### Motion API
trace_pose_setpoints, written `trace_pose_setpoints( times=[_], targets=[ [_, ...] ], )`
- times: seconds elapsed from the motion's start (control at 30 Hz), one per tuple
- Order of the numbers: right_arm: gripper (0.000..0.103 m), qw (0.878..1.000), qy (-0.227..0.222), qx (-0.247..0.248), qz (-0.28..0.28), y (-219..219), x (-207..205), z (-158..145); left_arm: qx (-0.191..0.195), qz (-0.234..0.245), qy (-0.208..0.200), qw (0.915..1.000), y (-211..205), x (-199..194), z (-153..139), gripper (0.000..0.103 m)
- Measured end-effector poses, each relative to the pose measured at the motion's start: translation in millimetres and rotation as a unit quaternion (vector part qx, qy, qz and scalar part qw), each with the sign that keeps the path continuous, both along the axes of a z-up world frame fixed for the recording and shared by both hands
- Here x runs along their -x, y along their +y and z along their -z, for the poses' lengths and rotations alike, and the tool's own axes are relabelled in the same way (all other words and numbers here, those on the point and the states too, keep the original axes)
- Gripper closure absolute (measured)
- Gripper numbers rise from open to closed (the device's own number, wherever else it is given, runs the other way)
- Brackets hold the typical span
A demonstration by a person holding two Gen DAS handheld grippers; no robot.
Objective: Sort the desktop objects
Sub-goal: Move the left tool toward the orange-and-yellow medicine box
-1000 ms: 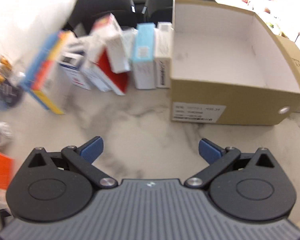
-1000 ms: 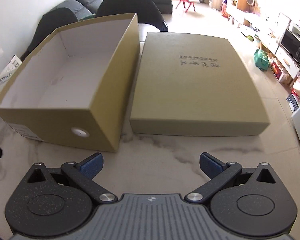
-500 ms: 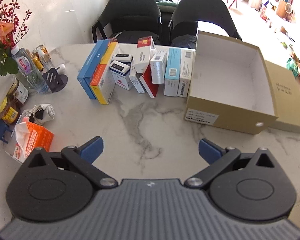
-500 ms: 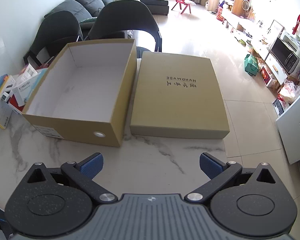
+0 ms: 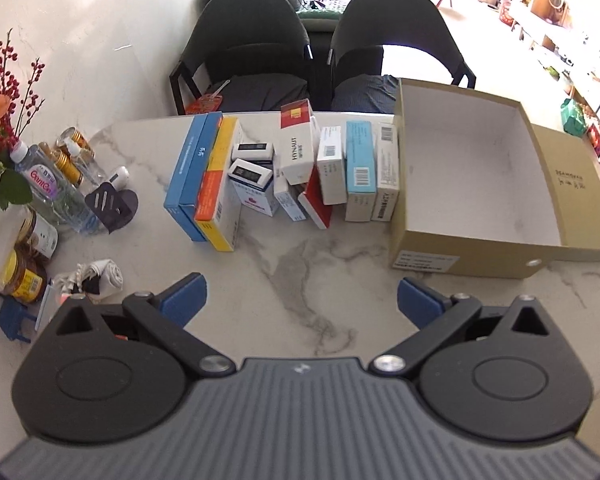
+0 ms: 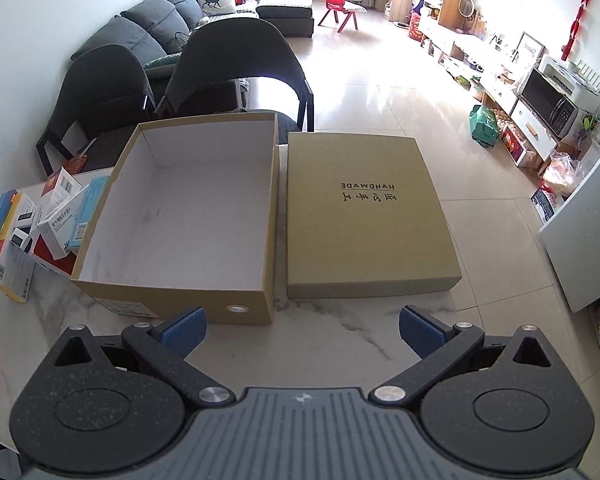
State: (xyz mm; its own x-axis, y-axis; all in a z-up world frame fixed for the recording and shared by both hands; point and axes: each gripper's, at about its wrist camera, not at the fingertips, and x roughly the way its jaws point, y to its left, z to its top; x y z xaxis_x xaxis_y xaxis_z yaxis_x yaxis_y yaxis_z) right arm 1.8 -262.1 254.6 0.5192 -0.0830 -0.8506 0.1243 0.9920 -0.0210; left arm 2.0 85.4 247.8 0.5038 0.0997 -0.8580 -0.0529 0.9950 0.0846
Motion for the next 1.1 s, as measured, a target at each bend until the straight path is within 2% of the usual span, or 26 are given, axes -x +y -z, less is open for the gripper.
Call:
trace_pose_setpoints(
  times=[0.17,0.33,0.47,0.53,0.87,0.97,1.1],
  targets=[
    [0.000,1.000,0.004,0.002,0.013,15.8,-12.3,8.7,0.031,-0.009,0.027,0.9991,23.9,-29.2,29.3,0.000],
    [0.000,1.000,0.007,-0.001,0.012,23.5,-15.8,19.2,0.032,-0.009,0.045,0.9984,33.7,-43.1,47.5,0.000],
    [0.000,0.999,0.021,-0.013,0.025,13.9,-22.8,45.2,0.046,-0.017,0.066,0.9966,36.8,-53.5,62.0,0.000],
    [0.000,0.998,0.035,-0.019,0.040,10.3,-23.7,51.2,0.046,-0.013,0.064,0.9968,35.0,-54.9,60.3,0.000],
    [0.000,0.999,0.029,-0.024,0.012,7.9,-39.2,39.0,0.012,-0.015,0.018,0.9996,21.1,-49.8,24.1,0.000],
    [0.000,0.999,0.035,-0.025,0.021,6.9,-46.7,39.7,-0.002,-0.012,0.023,0.9997,15.3,-56.4,26.4,0.000],
    [0.000,0.999,0.023,-0.030,0.010,11.8,-48.0,38.5,-0.001,-0.016,0.027,0.9995,17.1,-60.5,30.3,0.000]
  ],
)
